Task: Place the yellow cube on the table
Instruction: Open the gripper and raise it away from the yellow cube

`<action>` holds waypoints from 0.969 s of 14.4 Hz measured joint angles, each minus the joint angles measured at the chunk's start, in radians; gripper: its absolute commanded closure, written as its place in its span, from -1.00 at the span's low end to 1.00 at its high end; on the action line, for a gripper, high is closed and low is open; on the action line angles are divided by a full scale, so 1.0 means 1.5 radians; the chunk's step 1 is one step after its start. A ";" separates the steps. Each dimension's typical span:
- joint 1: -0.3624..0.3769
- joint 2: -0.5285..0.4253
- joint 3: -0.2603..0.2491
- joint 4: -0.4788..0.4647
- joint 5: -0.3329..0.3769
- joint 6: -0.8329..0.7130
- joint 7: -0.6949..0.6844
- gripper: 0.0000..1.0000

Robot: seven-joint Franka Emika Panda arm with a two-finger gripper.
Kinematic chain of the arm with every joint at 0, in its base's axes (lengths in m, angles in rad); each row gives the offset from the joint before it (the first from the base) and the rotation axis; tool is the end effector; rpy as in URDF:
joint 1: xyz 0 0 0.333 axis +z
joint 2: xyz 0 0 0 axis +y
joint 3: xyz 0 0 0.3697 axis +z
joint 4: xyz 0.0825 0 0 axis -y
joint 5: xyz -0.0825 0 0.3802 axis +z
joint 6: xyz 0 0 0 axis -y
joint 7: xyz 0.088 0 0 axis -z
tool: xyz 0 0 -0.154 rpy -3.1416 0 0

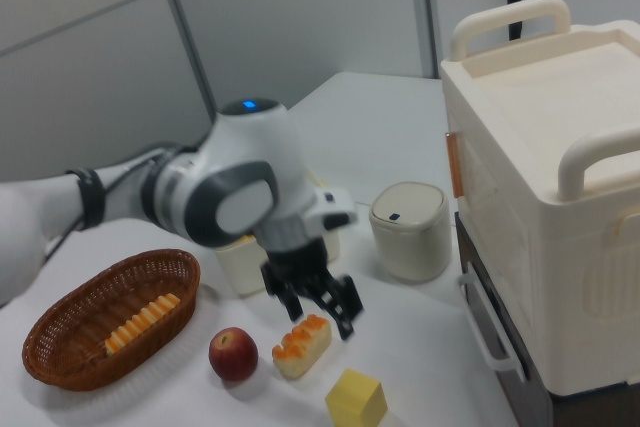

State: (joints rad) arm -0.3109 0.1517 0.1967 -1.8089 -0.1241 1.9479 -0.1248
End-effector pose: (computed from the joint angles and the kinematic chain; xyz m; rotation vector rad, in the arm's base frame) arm 0.6003 -0.0879 0.4648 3.0564 0.0838 -0.0296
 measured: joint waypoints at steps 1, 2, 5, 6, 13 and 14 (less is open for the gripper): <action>0.019 -0.003 0.000 0.010 0.000 -0.004 0.030 -1.00; 0.041 -0.005 0.000 0.023 0.000 -0.020 0.061 -1.00; 0.102 -0.020 0.001 0.070 0.000 -0.099 0.108 -1.00; 0.120 -0.033 0.001 0.076 0.000 -0.113 0.118 -1.00; 0.252 -0.085 -0.136 0.092 0.029 -0.173 0.152 -1.00; 0.275 -0.093 -0.166 0.096 0.034 -0.184 0.152 -1.00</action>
State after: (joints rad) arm 0.1019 0.0129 -0.0517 -1.6643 -0.0723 1.6712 0.1030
